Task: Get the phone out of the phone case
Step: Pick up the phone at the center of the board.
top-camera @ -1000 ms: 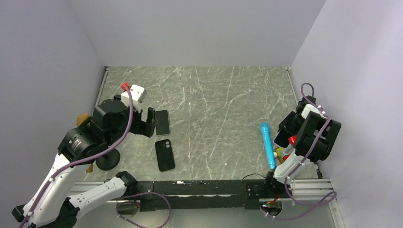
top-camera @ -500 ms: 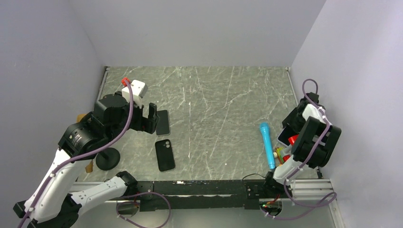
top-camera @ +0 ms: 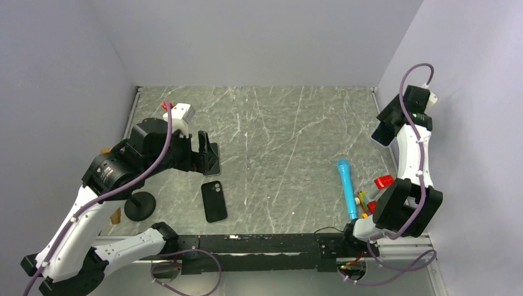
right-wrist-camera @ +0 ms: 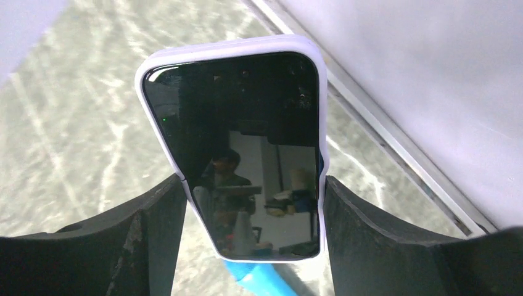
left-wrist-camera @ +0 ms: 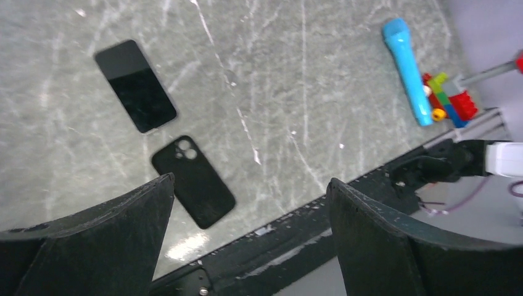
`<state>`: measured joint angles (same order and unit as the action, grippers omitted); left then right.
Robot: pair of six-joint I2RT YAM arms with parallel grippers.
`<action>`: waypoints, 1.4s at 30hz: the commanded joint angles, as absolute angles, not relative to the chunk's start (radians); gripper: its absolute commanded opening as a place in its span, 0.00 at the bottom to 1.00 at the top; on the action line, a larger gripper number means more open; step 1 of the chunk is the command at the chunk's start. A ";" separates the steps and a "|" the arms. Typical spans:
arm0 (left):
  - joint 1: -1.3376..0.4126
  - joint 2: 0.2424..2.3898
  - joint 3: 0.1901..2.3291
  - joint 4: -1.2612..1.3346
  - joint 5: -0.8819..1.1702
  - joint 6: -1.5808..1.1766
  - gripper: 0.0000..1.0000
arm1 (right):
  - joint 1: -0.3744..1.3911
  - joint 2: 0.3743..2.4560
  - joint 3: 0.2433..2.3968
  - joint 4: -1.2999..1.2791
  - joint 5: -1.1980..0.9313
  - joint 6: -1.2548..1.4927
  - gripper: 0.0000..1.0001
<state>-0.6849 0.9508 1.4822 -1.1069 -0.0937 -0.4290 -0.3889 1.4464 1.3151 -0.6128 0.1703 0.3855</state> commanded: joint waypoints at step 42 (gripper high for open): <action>-0.889 1.398 1.433 -0.619 0.142 -0.853 0.34 | 0.460 1.067 0.970 -0.250 -0.507 1.232 0.00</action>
<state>-0.8818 1.3815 1.3796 -0.6579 0.1360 -0.8772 0.4545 1.0950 0.9482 -0.3264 -0.4564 1.2068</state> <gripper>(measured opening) 0.411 0.732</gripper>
